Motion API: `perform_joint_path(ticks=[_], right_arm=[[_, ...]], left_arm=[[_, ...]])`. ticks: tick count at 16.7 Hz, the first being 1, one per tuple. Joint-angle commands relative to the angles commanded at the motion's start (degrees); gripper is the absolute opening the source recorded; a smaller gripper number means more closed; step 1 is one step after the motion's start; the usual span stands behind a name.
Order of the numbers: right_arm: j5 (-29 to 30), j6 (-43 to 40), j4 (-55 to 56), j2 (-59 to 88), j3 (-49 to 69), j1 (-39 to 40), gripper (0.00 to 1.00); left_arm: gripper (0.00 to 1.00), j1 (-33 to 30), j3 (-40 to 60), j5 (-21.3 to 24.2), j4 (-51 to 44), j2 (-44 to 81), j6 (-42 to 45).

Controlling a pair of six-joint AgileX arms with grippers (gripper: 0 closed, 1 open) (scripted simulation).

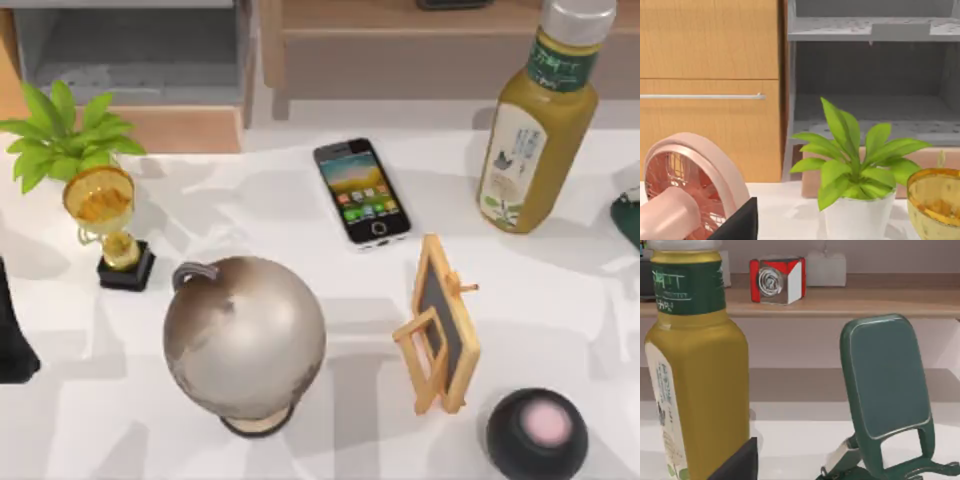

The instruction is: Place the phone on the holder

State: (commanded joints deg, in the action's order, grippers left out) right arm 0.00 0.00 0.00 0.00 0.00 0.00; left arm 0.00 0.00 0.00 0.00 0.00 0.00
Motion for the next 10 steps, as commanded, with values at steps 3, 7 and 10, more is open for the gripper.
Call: perform_joint_path(ticks=[3,7,10], right_arm=[[-0.14,0.11,-0.29,0.39,0.54,0.33,1.00],[-1.73,1.52,-4.70,6.82,8.47,4.49,1.00],[-3.37,3.26,-11.51,17.71,19.94,9.42,1.00]], left_arm=[[1.00,0.00,0.00,0.00,0.00,0.00,0.00],[1.00,0.00,0.00,0.00,0.00,0.00,0.00],[1.00,0.00,0.00,0.00,0.00,0.00,0.00]])
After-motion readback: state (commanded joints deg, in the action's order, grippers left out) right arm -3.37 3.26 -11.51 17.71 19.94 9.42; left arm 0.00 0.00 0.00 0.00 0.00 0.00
